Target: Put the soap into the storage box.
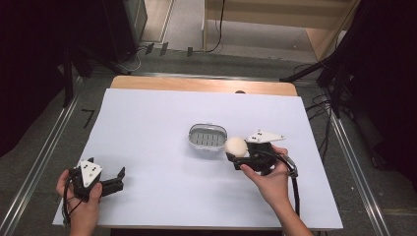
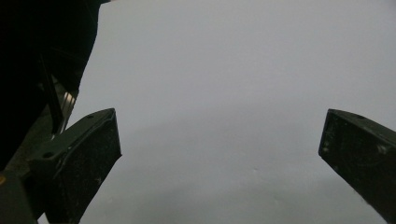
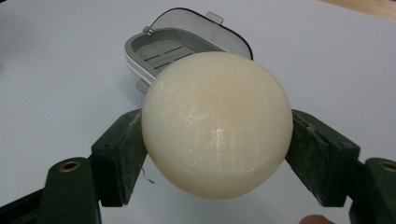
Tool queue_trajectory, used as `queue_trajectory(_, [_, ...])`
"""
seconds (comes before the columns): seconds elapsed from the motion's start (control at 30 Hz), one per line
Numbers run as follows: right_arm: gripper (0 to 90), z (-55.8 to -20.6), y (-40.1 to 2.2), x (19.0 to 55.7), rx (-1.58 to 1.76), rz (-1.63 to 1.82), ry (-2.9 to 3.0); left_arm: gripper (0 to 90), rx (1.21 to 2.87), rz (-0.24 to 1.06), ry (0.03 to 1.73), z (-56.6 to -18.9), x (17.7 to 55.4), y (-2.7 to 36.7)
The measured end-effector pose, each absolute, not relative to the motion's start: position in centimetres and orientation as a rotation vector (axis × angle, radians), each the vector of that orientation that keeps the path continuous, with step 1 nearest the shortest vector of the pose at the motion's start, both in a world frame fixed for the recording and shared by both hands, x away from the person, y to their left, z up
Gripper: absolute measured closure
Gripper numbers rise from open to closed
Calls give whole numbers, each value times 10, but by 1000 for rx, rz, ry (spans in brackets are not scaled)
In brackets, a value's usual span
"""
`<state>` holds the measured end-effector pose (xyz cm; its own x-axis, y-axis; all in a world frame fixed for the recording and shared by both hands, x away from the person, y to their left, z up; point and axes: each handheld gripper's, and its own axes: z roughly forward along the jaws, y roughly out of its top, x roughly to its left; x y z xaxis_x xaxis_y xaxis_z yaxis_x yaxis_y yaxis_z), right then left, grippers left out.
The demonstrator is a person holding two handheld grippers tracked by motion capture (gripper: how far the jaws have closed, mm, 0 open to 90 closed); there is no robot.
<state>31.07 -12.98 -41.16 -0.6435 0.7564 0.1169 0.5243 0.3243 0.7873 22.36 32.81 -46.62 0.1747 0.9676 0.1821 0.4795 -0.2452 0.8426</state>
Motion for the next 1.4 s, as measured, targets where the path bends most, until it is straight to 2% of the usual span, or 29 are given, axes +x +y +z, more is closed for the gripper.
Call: queue_trajectory(1.4, [258, -413, -65, 358, 1156, 1195, 2385, 0, 1837, 992, 1367, -467, 225, 326])
